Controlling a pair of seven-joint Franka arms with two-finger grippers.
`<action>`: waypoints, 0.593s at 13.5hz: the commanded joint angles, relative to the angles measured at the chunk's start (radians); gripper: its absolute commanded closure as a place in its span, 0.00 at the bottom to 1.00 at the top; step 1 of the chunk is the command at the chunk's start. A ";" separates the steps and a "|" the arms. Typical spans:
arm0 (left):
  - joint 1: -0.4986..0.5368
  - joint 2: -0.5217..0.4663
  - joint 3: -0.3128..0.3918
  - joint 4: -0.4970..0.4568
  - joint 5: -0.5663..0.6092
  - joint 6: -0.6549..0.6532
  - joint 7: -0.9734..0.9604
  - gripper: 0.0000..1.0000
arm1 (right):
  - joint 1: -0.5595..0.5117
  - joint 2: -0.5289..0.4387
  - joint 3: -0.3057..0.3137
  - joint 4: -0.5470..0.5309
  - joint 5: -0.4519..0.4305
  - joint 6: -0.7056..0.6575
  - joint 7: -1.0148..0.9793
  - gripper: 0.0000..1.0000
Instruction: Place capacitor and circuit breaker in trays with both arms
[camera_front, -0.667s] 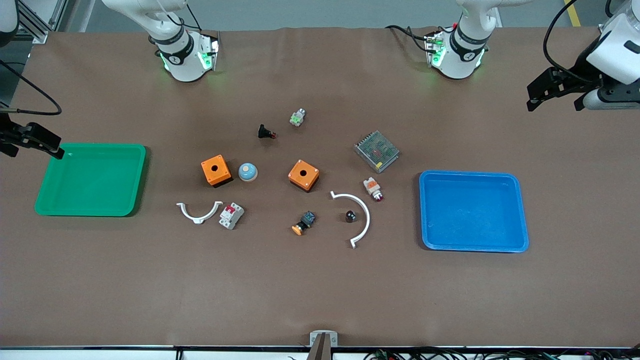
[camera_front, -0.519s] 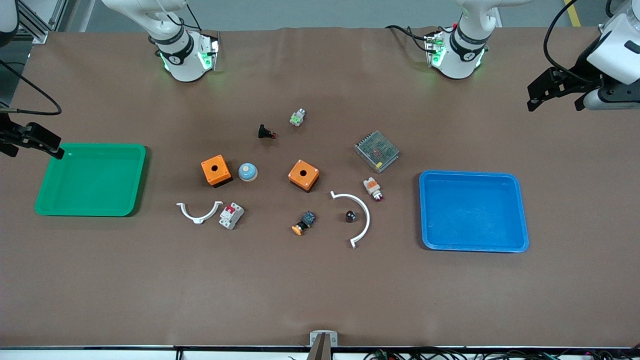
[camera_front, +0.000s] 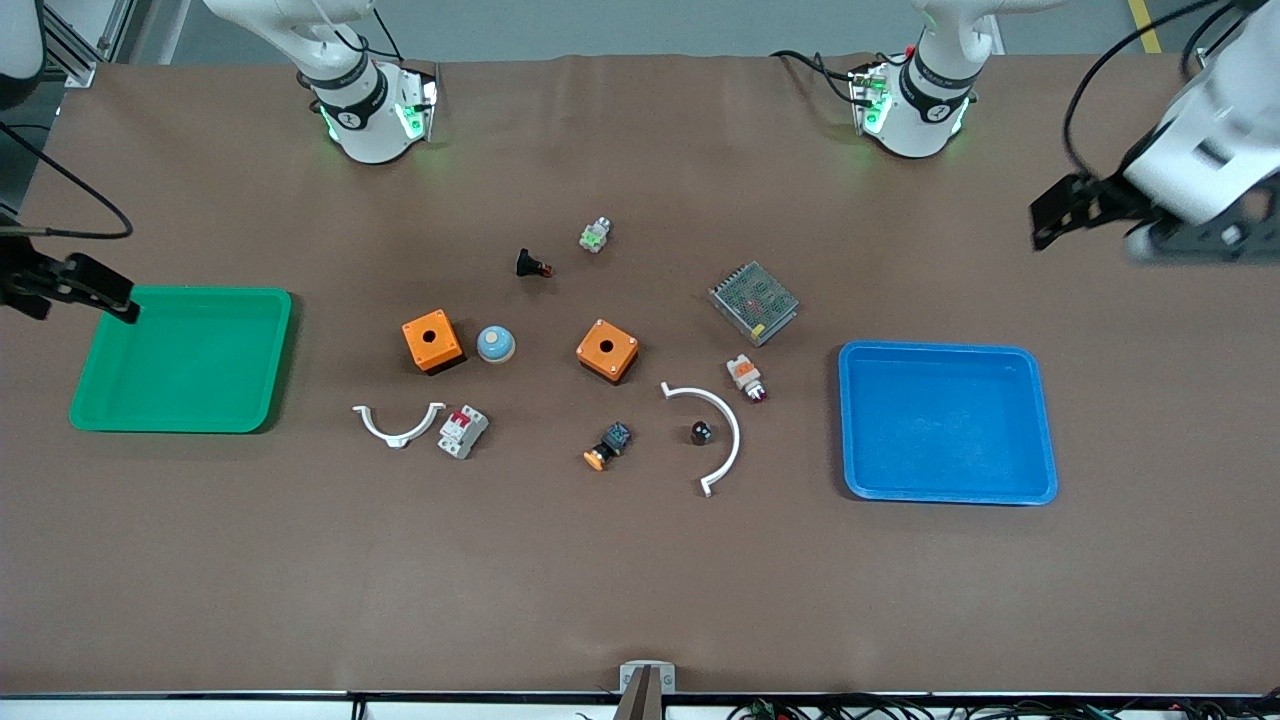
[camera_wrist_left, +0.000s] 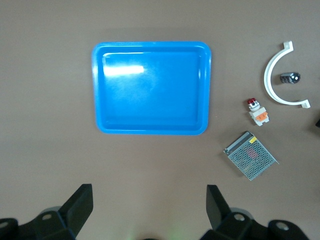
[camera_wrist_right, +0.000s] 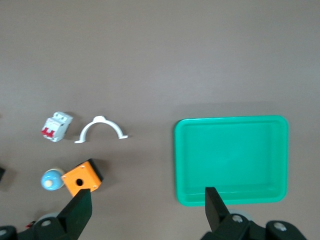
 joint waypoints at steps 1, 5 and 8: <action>-0.055 0.175 -0.032 0.040 0.015 0.121 -0.035 0.00 | 0.025 0.092 0.002 0.020 0.065 0.008 0.072 0.00; -0.188 0.423 -0.032 0.043 0.023 0.402 -0.295 0.00 | 0.152 0.227 0.002 0.005 0.075 0.108 0.362 0.00; -0.256 0.565 -0.030 0.045 0.021 0.579 -0.410 0.00 | 0.231 0.317 0.002 -0.015 0.073 0.172 0.468 0.00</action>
